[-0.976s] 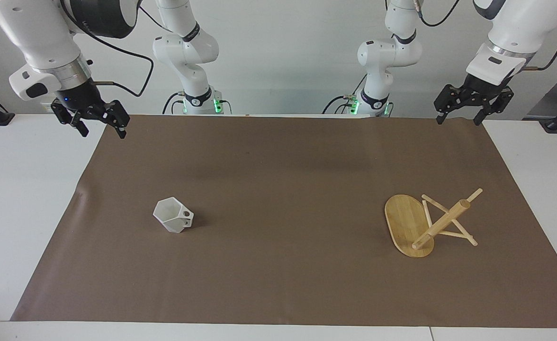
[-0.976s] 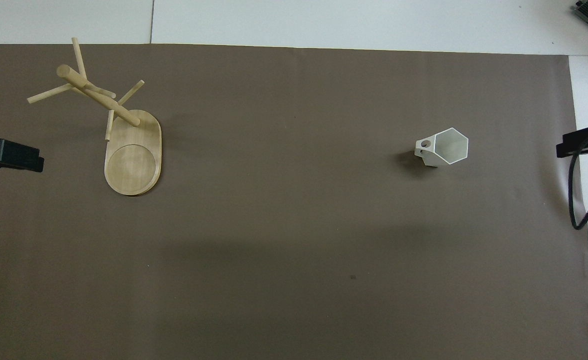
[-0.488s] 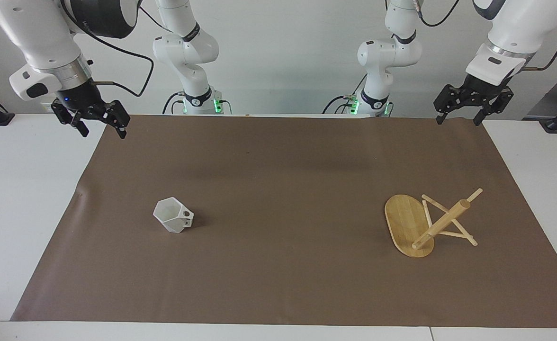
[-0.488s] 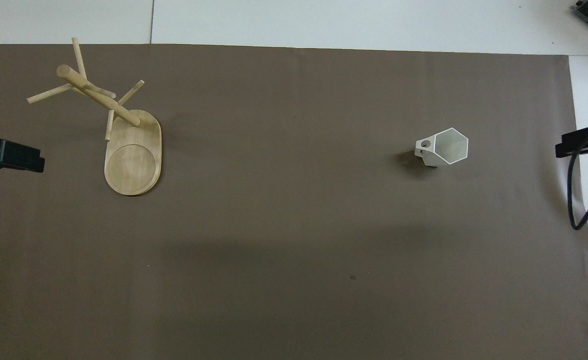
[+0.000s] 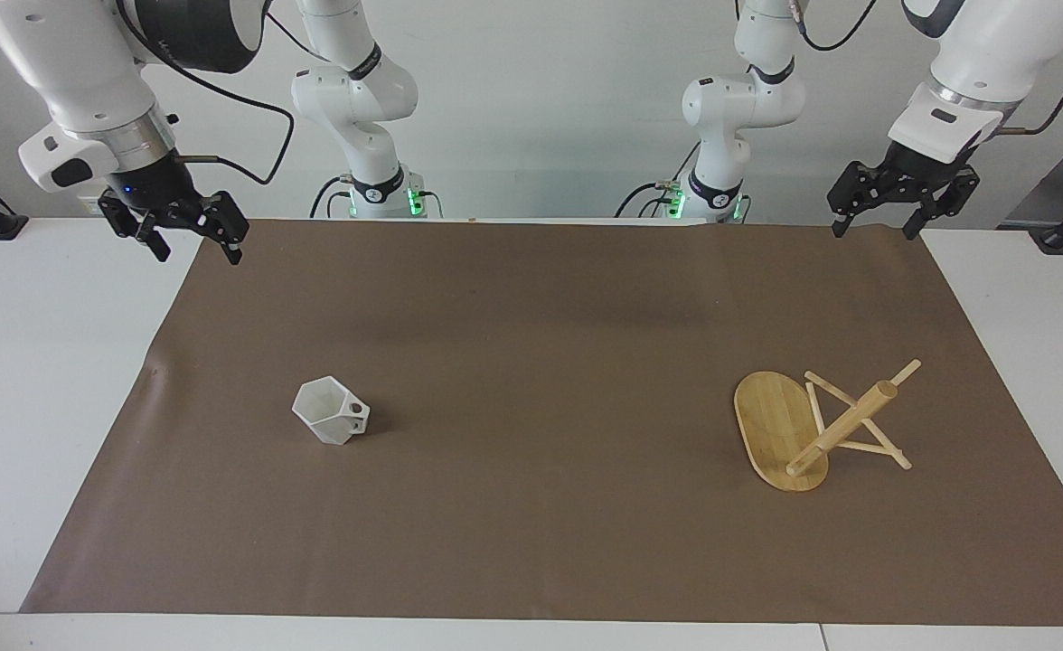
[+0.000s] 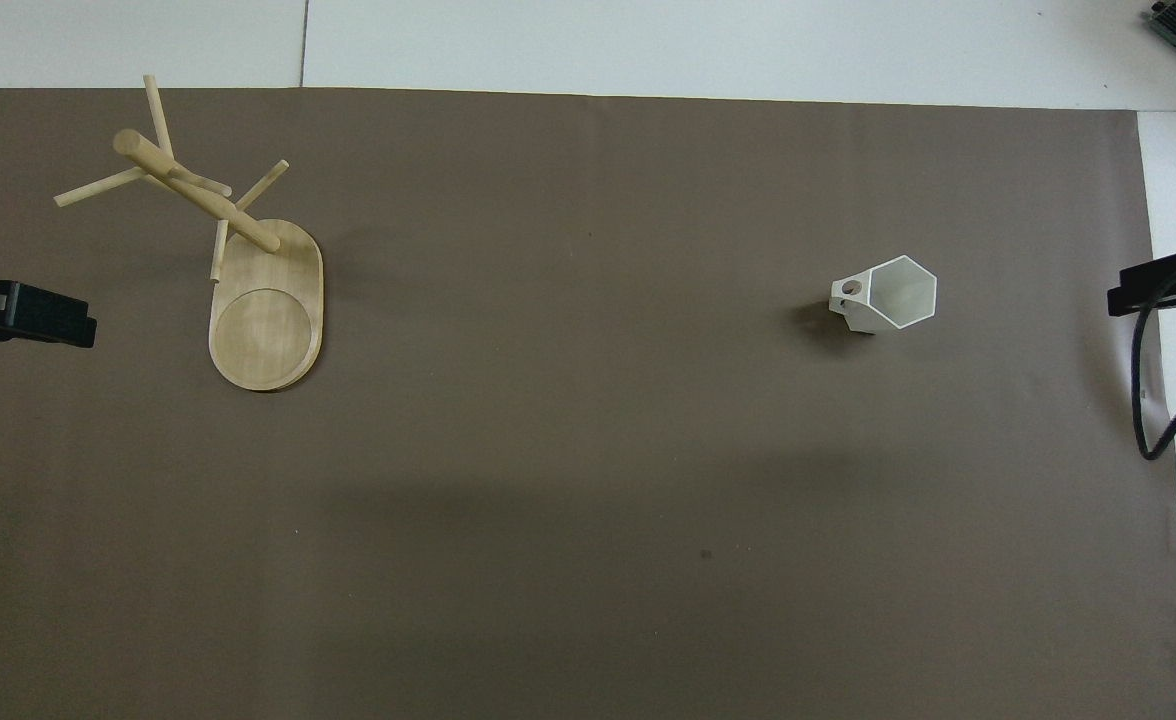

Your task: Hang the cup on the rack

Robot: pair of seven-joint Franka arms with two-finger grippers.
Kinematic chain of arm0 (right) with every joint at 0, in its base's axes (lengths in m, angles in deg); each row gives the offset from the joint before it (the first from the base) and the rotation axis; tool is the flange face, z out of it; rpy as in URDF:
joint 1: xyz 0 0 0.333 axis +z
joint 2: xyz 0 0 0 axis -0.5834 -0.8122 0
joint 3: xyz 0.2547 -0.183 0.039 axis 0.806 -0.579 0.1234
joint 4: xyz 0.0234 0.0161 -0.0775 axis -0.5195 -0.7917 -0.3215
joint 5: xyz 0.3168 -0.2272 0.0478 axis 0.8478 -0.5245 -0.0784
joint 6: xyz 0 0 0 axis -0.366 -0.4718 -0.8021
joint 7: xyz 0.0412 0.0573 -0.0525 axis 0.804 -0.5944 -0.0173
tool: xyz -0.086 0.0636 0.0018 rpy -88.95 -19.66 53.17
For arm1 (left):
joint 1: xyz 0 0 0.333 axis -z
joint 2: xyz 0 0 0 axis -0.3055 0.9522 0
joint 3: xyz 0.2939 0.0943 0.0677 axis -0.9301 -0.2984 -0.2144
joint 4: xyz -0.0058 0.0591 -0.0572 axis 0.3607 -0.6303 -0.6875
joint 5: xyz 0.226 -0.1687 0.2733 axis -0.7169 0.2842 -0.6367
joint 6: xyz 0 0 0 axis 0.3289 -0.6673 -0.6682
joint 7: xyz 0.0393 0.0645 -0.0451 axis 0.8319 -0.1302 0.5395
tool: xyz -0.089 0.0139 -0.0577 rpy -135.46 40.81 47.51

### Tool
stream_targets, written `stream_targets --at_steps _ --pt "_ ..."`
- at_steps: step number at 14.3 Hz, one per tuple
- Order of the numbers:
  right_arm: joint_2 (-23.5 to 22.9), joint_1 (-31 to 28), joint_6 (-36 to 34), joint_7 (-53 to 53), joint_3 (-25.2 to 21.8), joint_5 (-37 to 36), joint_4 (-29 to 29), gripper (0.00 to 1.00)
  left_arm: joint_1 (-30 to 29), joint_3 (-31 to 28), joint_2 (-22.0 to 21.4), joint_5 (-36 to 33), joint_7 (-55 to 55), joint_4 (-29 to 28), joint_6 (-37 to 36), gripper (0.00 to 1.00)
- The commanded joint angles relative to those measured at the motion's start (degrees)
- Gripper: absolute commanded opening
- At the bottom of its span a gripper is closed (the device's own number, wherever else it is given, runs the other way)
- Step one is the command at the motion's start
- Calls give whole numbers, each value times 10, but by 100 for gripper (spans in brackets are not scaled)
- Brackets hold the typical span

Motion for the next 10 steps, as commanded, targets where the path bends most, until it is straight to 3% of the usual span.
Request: stream_targets --at_steps 1,5,10 --pt "7 -2 7 10 4 2 -12 100 2 -6 -17 2 5 -18 -4 100" --pt "6 -2 7 10 4 1 -12 100 12 -4 -22 7 72 -26 -1 100" --pt "6 -2 7 10 4 1 -12 100 15 -4 -35 8 76 -55 13 100"
